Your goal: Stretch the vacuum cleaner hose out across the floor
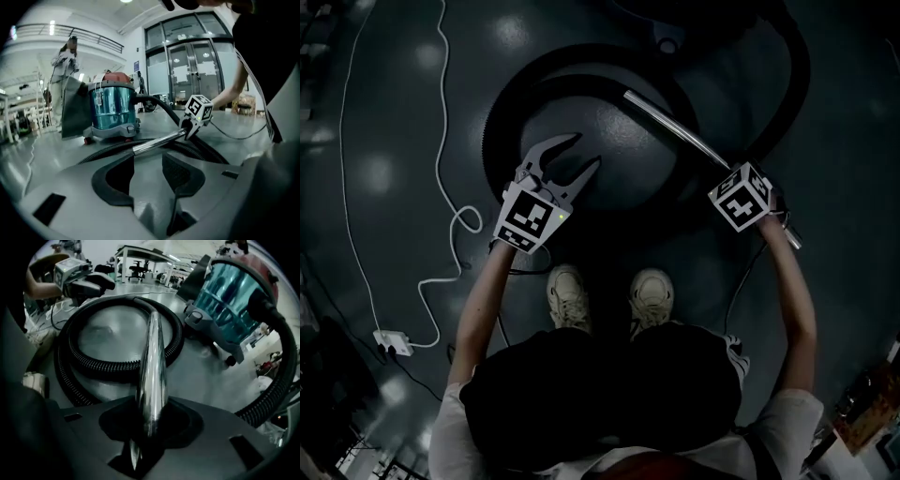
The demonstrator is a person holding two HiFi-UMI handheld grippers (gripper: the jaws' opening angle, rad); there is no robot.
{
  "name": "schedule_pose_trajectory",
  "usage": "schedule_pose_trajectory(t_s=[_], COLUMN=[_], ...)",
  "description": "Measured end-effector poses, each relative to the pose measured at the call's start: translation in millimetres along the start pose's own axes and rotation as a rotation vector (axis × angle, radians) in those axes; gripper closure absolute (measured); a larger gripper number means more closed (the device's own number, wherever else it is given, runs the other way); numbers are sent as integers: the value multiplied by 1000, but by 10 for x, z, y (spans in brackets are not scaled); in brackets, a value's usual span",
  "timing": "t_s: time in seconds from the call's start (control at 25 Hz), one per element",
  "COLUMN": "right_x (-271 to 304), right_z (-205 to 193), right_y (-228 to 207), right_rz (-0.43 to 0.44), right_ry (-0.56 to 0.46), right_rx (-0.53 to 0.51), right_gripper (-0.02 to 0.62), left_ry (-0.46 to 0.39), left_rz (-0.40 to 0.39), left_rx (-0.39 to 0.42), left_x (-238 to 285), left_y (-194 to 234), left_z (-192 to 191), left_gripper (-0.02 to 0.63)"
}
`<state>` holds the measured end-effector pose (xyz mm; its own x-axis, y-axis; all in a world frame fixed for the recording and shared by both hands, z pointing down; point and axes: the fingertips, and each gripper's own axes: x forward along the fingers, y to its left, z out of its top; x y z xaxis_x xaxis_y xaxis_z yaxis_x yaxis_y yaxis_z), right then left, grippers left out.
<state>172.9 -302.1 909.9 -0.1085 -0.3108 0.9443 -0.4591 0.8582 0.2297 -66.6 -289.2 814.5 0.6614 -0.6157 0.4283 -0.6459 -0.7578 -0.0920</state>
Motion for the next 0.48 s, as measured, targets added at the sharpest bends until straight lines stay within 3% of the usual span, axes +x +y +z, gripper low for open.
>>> schedule_pose_trajectory(t_s=[0.08, 0.2, 0.36, 0.48], right_x=[-152, -592, -1367, -1904], right_z=[26, 176, 487, 782], right_y=[-56, -296, -732, -972], right_rz=[-81, -292, -562, -702], right_ry=[-32, -95, -154, -176], right_rx=[-38, -159, -368, -525], right_gripper=[439, 439, 439, 439], left_ry=[16, -17, -95, -118], left_rz=[44, 94, 136, 128], left_rx=[94, 200, 418, 580], left_x=[-70, -166, -175, -151], left_y=[84, 281, 451, 499], left_z=[47, 351, 1026, 1610], left_gripper=[433, 431, 415, 380])
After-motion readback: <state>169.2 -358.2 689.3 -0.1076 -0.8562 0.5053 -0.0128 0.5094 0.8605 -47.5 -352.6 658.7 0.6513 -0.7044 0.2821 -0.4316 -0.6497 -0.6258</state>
